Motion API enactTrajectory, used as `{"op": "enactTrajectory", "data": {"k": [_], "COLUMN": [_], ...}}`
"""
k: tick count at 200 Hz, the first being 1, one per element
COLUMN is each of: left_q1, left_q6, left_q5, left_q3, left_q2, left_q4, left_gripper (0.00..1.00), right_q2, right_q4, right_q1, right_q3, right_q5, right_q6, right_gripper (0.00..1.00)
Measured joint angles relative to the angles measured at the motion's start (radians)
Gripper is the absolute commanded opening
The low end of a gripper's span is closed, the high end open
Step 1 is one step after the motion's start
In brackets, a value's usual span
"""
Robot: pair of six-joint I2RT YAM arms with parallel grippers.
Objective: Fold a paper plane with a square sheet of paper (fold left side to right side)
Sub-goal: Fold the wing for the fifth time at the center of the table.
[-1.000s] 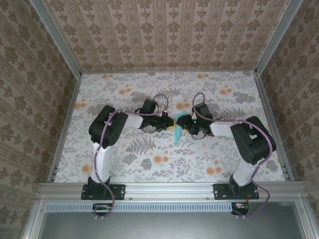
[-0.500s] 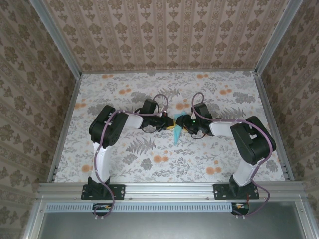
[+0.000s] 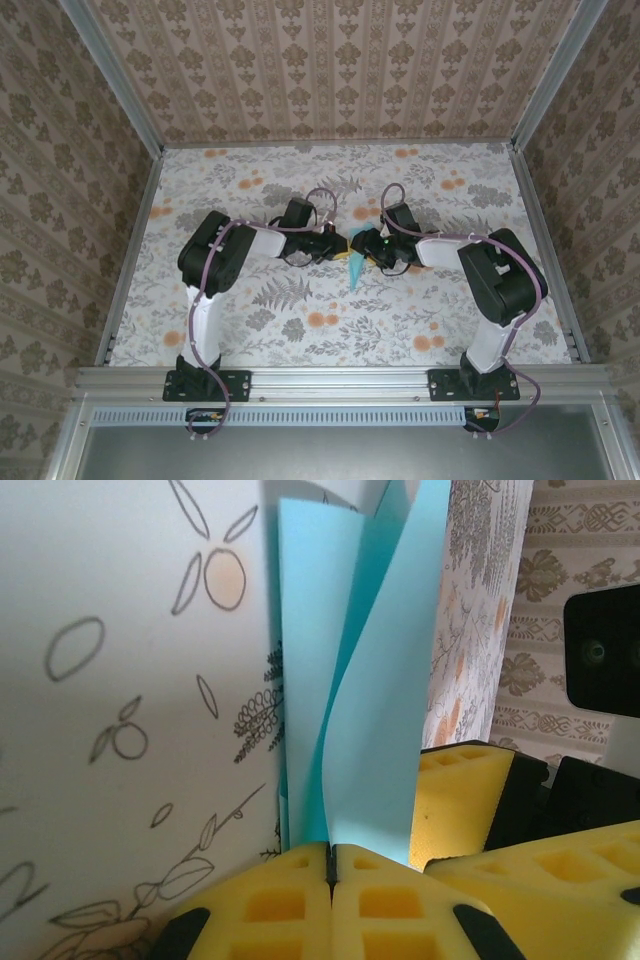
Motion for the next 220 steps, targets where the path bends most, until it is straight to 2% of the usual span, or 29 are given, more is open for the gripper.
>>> {"op": "enactTrajectory", "data": {"k": [143,220], "left_q1": [0.007,0.003], "left_q6": [0.035,0.094], "left_q5": [0.018,0.017], "left_q3": [0.053,0.066], "left_q2": [0.034,0.034], "left_q4": [-0.030,-0.076], "left_gripper": [0.00,0.00], "right_q2": [0.009,-0.003], "right_q4": [-0.026,0.010], "right_q1": [0.001,0.001], "right_q3": [0.018,-0.002], "right_q5": [-0.001,-0.005], "right_q6": [-0.011,-0.014], "right_gripper": [0.54,0.58]}}
